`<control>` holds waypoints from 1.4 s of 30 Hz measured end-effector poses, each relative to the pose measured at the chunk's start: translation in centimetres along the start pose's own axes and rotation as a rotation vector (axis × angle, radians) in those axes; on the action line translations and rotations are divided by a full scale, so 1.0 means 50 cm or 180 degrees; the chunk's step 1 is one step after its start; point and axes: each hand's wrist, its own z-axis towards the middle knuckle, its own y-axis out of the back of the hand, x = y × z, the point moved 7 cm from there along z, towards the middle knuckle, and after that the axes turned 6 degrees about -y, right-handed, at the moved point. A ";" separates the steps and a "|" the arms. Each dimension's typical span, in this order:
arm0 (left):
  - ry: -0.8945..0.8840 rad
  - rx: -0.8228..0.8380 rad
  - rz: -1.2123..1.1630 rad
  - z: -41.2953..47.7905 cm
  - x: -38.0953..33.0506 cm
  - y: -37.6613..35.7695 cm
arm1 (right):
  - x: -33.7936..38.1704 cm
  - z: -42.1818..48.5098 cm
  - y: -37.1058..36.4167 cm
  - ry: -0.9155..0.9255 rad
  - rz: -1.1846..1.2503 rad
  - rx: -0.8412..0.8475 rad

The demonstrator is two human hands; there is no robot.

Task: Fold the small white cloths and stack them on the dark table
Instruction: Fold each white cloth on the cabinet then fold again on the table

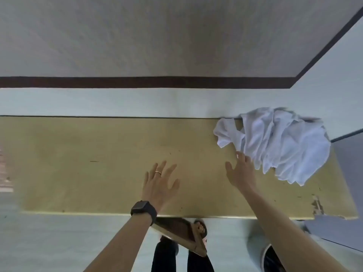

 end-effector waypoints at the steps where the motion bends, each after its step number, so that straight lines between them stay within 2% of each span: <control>1: -0.0002 0.0165 0.0111 0.019 0.010 -0.020 | -0.002 0.022 -0.003 -0.0113 -0.0074 -0.0116; 3: -0.0015 0.0467 0.0402 0.055 0.033 -0.064 | -0.011 0.059 -0.006 -0.0396 -0.0279 -0.0372; 5: -0.0104 0.0673 0.0529 0.073 0.053 -0.099 | -0.020 0.082 -0.016 -0.0547 -0.0554 -0.0397; 9: -0.0300 0.0713 0.0751 0.074 0.084 -0.129 | -0.017 0.099 -0.028 -0.0516 -0.0892 -0.0405; 14: -0.0230 0.1038 0.0683 0.076 0.079 -0.124 | 0.059 0.049 -0.025 0.0305 -0.0806 -0.0590; 16: -0.0142 0.1078 0.0353 0.077 0.054 -0.087 | 0.097 -0.003 -0.013 0.0748 -0.0584 -0.0565; 17: -0.0145 0.0922 0.0089 0.081 0.034 -0.058 | 0.114 -0.034 -0.008 0.0953 -0.0467 -0.0463; 19: -0.0460 0.0398 -0.0263 0.088 -0.025 0.016 | 0.144 -0.095 0.000 0.1283 -0.0280 -0.0166; 21: -0.1092 0.0159 -0.0324 0.086 -0.096 0.074 | 0.168 -0.148 0.012 0.1540 -0.0173 0.0096; 23: -0.1637 0.0309 -0.0177 0.077 -0.149 0.103 | 0.188 -0.192 0.030 0.1821 -0.0177 0.0171; 25: -0.1892 0.0530 0.0077 0.066 -0.174 0.119 | 0.201 -0.227 0.056 0.2004 -0.0186 0.0159; 33: -0.1459 0.0584 -0.0215 -0.007 -0.143 0.216 | 0.184 -0.279 0.149 0.1726 0.0190 0.0060; 42: -0.1142 0.1381 -0.0584 -0.110 -0.113 0.271 | 0.209 -0.379 0.181 0.1955 0.0416 0.0062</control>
